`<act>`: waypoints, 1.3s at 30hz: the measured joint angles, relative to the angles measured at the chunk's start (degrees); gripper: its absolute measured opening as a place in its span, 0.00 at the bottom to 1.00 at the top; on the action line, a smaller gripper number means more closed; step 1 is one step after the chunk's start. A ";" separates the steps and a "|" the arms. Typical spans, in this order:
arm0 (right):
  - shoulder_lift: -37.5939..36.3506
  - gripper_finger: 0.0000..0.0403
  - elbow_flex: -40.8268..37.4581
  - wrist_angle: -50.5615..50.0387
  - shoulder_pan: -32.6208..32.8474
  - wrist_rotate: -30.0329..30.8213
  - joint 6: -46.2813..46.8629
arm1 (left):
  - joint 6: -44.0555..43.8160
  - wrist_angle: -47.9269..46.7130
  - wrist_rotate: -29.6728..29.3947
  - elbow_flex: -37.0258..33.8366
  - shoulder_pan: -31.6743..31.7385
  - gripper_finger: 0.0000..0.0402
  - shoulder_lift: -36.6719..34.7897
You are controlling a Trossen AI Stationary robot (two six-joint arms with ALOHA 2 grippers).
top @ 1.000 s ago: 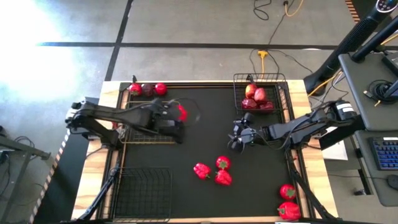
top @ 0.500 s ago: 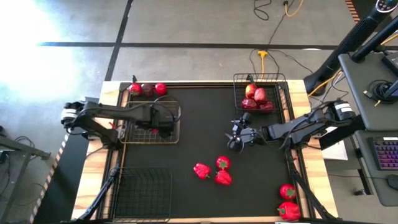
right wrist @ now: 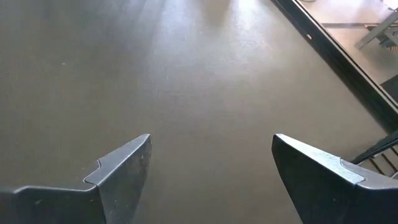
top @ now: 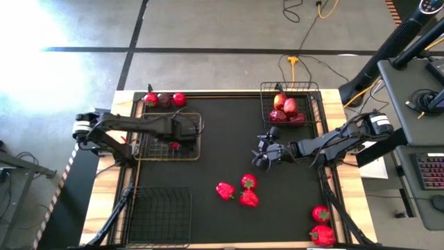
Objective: Sort produce into baskets
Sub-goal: Put the bottom left bell pepper into the golden basket
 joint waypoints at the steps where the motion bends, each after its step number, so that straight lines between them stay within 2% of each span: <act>1: -0.01 0.81 0.00 0.02 0.00 0.02 -0.18 | 0.25 -0.93 -0.02 1.19 0.00 0.88 0.00; 7: -0.11 0.81 0.02 0.76 0.00 0.08 -0.79 | 3.13 -1.51 -1.01 12.89 -0.59 0.88 -0.11; 12: -0.11 0.81 0.04 0.96 0.00 0.11 -1.14 | 12.44 7.73 -1.01 19.24 -4.61 0.88 -0.15; 17: -0.11 0.81 0.04 0.94 0.00 0.11 -1.28 | 22.02 22.70 -1.00 18.26 -11.96 0.88 0.18; 21: -0.13 0.81 0.07 0.93 0.00 0.13 -1.08 | 23.83 36.52 -2.08 15.10 -16.74 0.88 2.43; 24: -0.17 0.81 0.09 0.94 0.00 0.13 -1.16 | 27.36 42.20 -2.06 13.89 -19.65 0.88 5.46; 28: -0.17 0.81 0.09 0.94 0.00 0.15 -0.85 | 29.02 42.46 -1.44 13.80 -22.90 0.88 10.60; 32: -0.17 0.81 0.11 0.95 0.00 0.15 -0.67 | 29.23 43.00 2.77 15.89 -25.22 0.88 15.37; 39: -0.17 0.81 0.11 0.98 0.00 0.15 0.31 | 32.62 40.62 3.31 20.39 -27.23 0.88 22.04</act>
